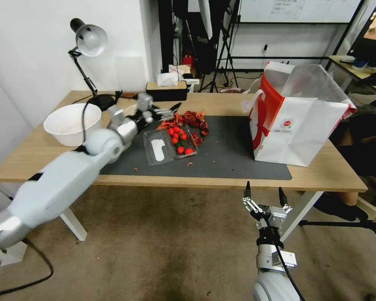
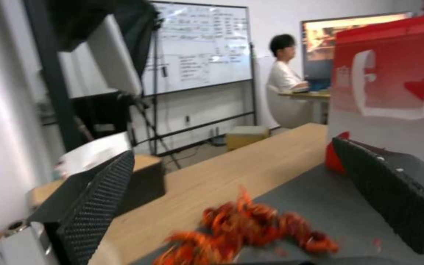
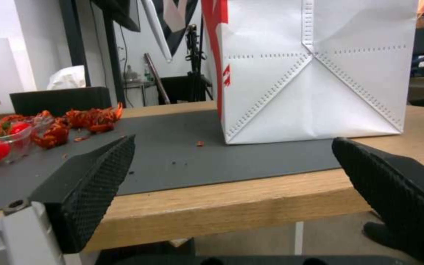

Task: Pick up the trash from the table and place it into the takeout bag.

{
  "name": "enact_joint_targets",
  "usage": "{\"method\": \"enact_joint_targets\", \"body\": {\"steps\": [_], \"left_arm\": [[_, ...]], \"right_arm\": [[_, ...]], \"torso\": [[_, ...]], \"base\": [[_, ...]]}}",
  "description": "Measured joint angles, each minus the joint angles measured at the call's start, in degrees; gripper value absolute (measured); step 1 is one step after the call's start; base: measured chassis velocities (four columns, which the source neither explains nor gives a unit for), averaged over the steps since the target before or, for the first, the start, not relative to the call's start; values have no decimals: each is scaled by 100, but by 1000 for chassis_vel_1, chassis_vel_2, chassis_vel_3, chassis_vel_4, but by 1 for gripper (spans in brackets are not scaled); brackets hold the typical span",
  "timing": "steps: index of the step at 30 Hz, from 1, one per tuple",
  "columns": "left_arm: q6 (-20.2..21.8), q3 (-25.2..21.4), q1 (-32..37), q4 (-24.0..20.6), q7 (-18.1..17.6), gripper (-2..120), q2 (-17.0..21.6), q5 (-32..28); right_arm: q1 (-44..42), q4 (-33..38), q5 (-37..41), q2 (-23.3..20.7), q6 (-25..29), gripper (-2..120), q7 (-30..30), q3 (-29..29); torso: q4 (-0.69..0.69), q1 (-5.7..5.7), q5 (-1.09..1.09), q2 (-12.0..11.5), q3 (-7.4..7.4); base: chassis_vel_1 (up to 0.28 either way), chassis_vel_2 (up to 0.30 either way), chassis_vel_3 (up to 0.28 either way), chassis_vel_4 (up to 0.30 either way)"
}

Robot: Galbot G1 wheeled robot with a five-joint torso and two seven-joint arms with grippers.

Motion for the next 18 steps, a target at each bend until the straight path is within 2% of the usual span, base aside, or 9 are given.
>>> {"method": "enact_joint_targets", "body": {"steps": [3,4,8,9,13,14,18], "left_arm": [[15,-532,729,-257,-111,100,150,94],[15,-532,729,-257,-111,100,150,94],[21,-1332,1605,-617,-221,100,280,224],[21,-1332,1605,-617,-221,100,280,224],[-80,-1915,2297,-929,-463,100,351,378],[-80,-1915,2297,-929,-463,100,351,378],[-98,-2409,2910,-1146,-639,100,274,518]], "right_arm": [[1,-16,1,-4,-1,100,9,-8],[1,-16,1,-4,-1,100,9,-8],[13,-42,2,-3,-2,100,14,-47],[13,-42,2,-3,-2,100,14,-47],[27,-79,2,27,0,100,17,-87],[27,-79,2,27,0,100,17,-87],[28,-87,0,48,7,100,17,-105]], "torso": [[0,0,-3,0,0],[0,0,-3,0,0],[1,0,0,0,0],[1,0,0,0,0],[-1,0,-1,0,0],[-1,0,-1,0,0],[0,0,-1,0,0]], "base": [[0,0,0,0],[0,0,0,0],[0,0,0,0],[0,0,0,0],[0,0,0,0],[0,0,0,0],[0,0,0,0]]}}
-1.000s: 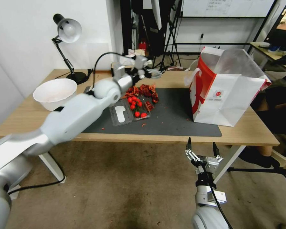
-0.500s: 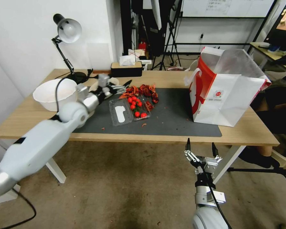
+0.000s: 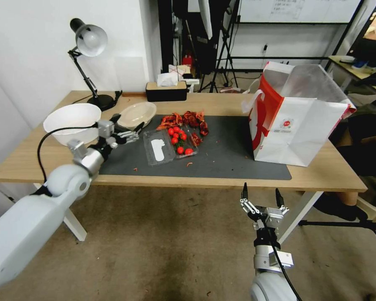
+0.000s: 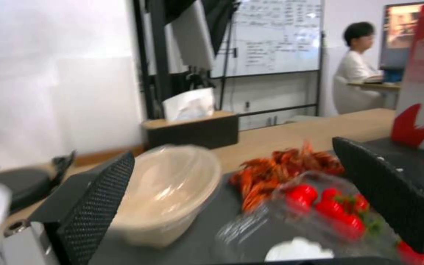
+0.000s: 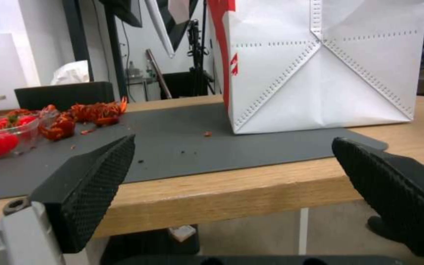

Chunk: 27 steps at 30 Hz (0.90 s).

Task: Pick up the trash from the table and place it into the takeout bag.

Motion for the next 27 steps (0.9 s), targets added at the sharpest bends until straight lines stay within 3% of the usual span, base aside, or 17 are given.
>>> {"method": "enact_joint_targets", "body": {"steps": [8,15,27], "left_arm": [[-19,-880,1071,-395,-263,100,-292,298],[-171,-1772,2074,-719,-356,100,-840,782],[-538,-2182,3017,-793,-313,100,-1298,1207]], "right_arm": [[4,-4,-2,-2,12,100,0,-2],[8,-13,-5,-2,11,100,18,7],[7,-20,-10,11,6,100,31,10]], "torso": [[0,0,1,0,1],[0,0,0,0,0],[0,0,0,0,0]], "base": [[0,0,0,0],[0,0,0,0],[0,0,0,0]]}}
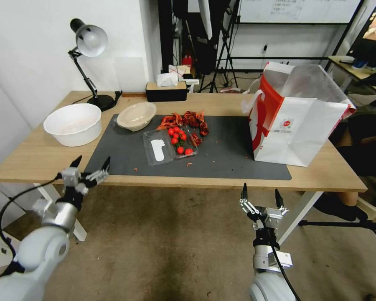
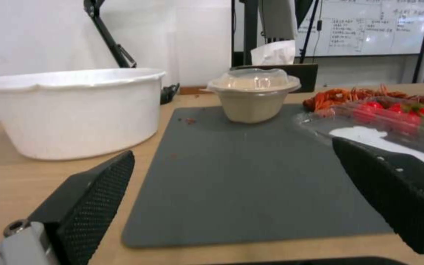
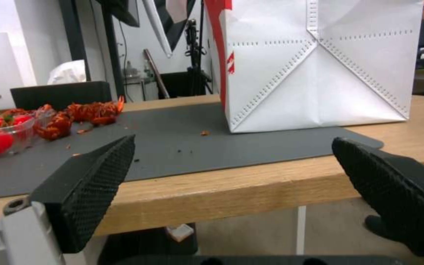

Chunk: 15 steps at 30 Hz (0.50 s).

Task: Pick up the trash from the table and place it into the takeout bag.

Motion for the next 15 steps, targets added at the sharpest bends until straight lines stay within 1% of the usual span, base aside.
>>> {"method": "enact_joint_targets", "body": {"steps": [15], "left_arm": [[-360,-85,380,57,118,100,-256,245]], "right_arm": [[-17,-9,-15,24,2,100,8,4]], "torso": [[-1,0,0,0,0]], "base": [[0,0,0,0]]}}
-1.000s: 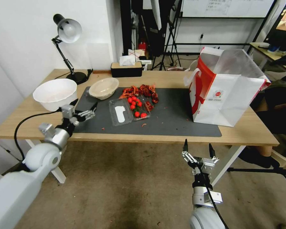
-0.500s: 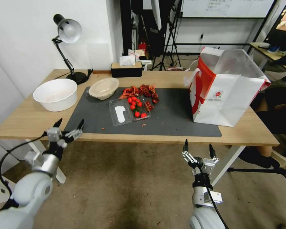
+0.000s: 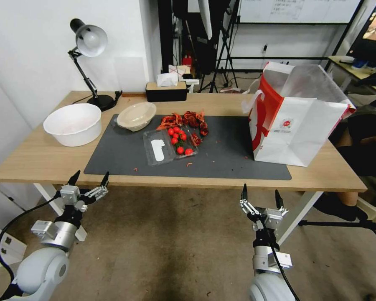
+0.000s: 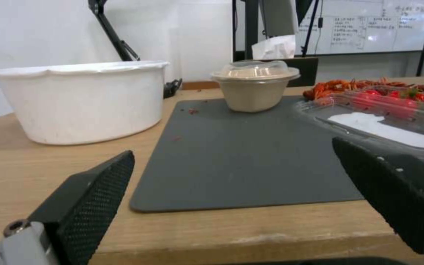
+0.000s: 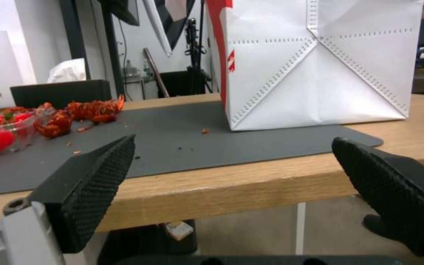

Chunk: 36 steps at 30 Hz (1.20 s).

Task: Pick up the trash from the table and place it into the takeout bag.

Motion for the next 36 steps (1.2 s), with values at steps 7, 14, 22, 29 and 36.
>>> {"method": "enact_joint_targets", "body": {"steps": [7,14,22,29,36], "left_arm": [[-59,-25,26,16,12,100,-11,59],[-28,112,-259,32,-23,100,31,159],[196,999,-1554,408,-301,100,467,657],[202,1635,-2405,997,-253,100,892,1077],[64,2504,-3790,1842,100,100,1319,1470]], "right_arm": [[-8,3,-38,8,1,100,0,-12],[-13,4,-46,9,3,100,0,-17],[8,-17,-66,19,2,100,3,-18],[47,-50,-87,42,-16,100,4,-27],[70,-82,-93,41,-34,100,8,-16]], "torso": [[1,1,0,0,0],[1,1,0,0,0],[1,1,0,0,0],[0,1,0,0,1],[0,2,0,-1,1]], "base": [[0,0,0,0],[0,0,0,0],[0,0,0,0],[0,0,0,0],[0,0,0,0]]}}
